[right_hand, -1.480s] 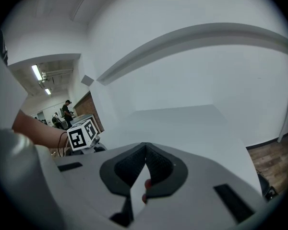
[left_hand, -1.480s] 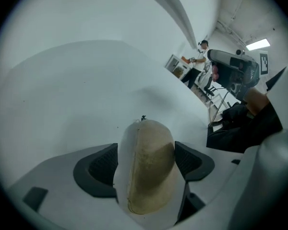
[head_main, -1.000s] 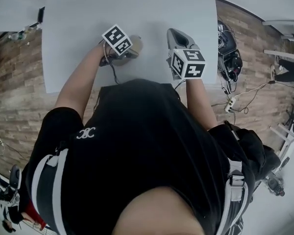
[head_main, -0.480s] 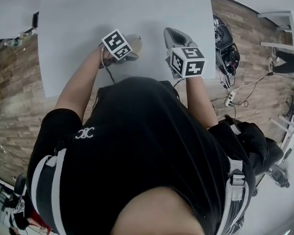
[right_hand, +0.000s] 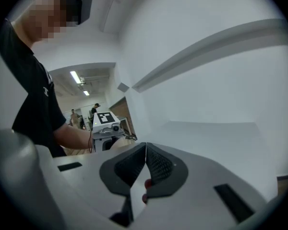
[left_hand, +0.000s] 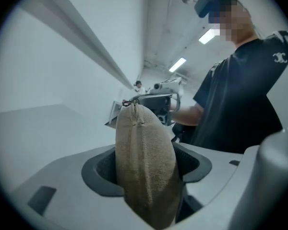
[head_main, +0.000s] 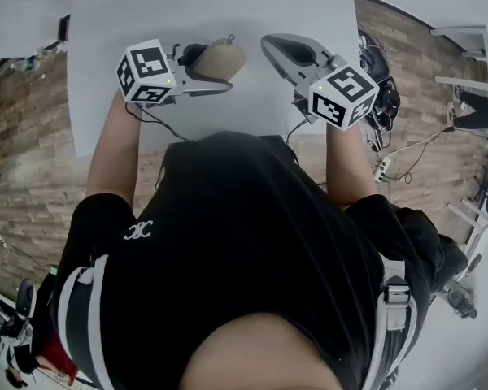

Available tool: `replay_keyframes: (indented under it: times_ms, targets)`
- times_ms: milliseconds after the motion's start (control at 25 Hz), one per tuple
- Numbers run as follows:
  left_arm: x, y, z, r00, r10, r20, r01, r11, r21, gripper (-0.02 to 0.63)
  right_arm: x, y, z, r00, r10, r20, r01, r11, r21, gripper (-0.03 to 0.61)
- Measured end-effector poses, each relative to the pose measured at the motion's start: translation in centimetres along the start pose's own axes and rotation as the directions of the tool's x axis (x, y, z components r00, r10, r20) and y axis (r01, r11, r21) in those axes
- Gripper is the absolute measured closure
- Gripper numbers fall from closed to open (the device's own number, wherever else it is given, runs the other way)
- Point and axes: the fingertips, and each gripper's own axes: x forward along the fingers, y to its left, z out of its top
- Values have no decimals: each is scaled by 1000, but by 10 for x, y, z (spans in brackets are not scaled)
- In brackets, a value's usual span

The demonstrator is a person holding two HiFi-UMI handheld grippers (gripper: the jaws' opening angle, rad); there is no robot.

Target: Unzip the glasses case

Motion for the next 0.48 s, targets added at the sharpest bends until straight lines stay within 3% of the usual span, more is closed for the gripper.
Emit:
replay_keyframes:
  times_ms: [80,240,360,480]
  targets:
    - [-17,-21,19,998,-61,20,60,997,55,305,0,15,22,994,108,12,-107,993,-45,571]
    - [-40,-53,26,987,-125,-101,141,974,178,305,1,52,60,945,326,-3,-324,936,-140,562]
    - [-50,-69,21,971,-147,-189,189,956,223,305,2,86,68,856,508,-91,-516,838,-176,449]
    - [-55,-80,22,963,-167,-212,219,943,249,305,5,109,69,765,620,-175,-643,746,-170,449]
